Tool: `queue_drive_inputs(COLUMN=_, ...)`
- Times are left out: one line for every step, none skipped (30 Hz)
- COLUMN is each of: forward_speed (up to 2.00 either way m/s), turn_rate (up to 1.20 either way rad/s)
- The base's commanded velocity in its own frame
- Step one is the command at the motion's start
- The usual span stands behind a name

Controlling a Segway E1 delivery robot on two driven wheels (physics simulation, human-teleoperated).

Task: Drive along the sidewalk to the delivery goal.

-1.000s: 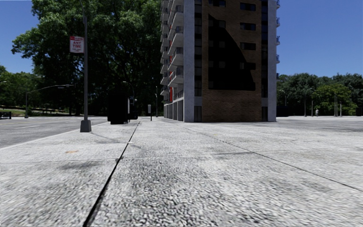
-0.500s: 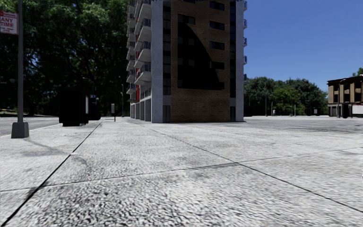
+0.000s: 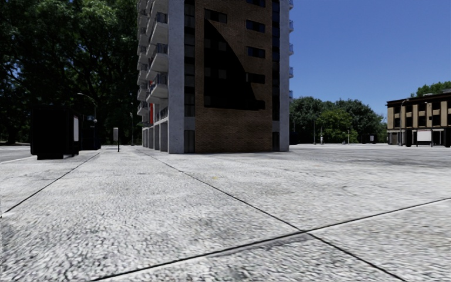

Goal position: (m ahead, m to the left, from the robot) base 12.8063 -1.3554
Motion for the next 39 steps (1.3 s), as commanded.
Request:
queue_drive_inputs(forward_speed=2.0, turn_rate=0.0)
queue_drive_inputs(forward_speed=2.0, turn_rate=0.0)
queue_drive_inputs(forward_speed=2.0, turn_rate=0.0)
queue_drive_inputs(forward_speed=2.0, turn_rate=0.0)
queue_drive_inputs(forward_speed=2.0, turn_rate=0.0)
queue_drive_inputs(forward_speed=2.0, turn_rate=0.0)
queue_drive_inputs(forward_speed=2.0, turn_rate=0.0)
queue_drive_inputs(forward_speed=2.0, turn_rate=0.0)
queue_drive_inputs(forward_speed=2.0, turn_rate=0.0)
queue_drive_inputs(forward_speed=2.0, turn_rate=0.0)
queue_drive_inputs(forward_speed=2.0, turn_rate=0.0)
queue_drive_inputs(forward_speed=2.0, turn_rate=-0.04)
queue_drive_inputs(forward_speed=2.0, turn_rate=-0.04)
queue_drive_inputs(forward_speed=2.0, turn_rate=-0.24)
queue_drive_inputs(forward_speed=2.0, turn_rate=-0.33)
queue_drive_inputs(forward_speed=2.0, turn_rate=-0.33)
queue_drive_inputs(forward_speed=2.0, turn_rate=-0.37)
queue_drive_inputs(forward_speed=2.0, turn_rate=-0.38)
queue_drive_inputs(forward_speed=2.0, turn_rate=-0.38)
queue_drive_inputs(forward_speed=2.0, turn_rate=-0.38)
queue_drive_inputs(forward_speed=2.0, turn_rate=-0.38)
queue_drive_inputs(forward_speed=2.0, turn_rate=-0.38)
queue_drive_inputs(forward_speed=2.0, turn_rate=-0.38)
queue_drive_inputs(forward_speed=2.0, turn_rate=-0.38)
queue_drive_inputs(forward_speed=2.0, turn_rate=-0.3)
queue_drive_inputs(forward_speed=2.0, turn_rate=0.0)
queue_drive_inputs(forward_speed=2.0, turn_rate=0.0)
queue_drive_inputs(forward_speed=2.0, turn_rate=0.0)
queue_drive_inputs(forward_speed=2.0, turn_rate=0.0)
queue_drive_inputs(forward_speed=2.0, turn_rate=0.0)
queue_drive_inputs(forward_speed=2.0, turn_rate=0.0)
queue_drive_inputs(forward_speed=2.0, turn_rate=0.0)
queue_drive_inputs(forward_speed=2.0, turn_rate=0.0)
queue_drive_inputs(forward_speed=2.0, turn_rate=0.0)
queue_drive_inputs(forward_speed=2.0, turn_rate=0.0)
queue_drive_inputs(forward_speed=2.0, turn_rate=0.0)
queue_drive_inputs(forward_speed=2.0, turn_rate=0.0)
queue_drive_inputs(forward_speed=2.0, turn_rate=0.0)
queue_drive_inputs(forward_speed=2.0, turn_rate=0.0)
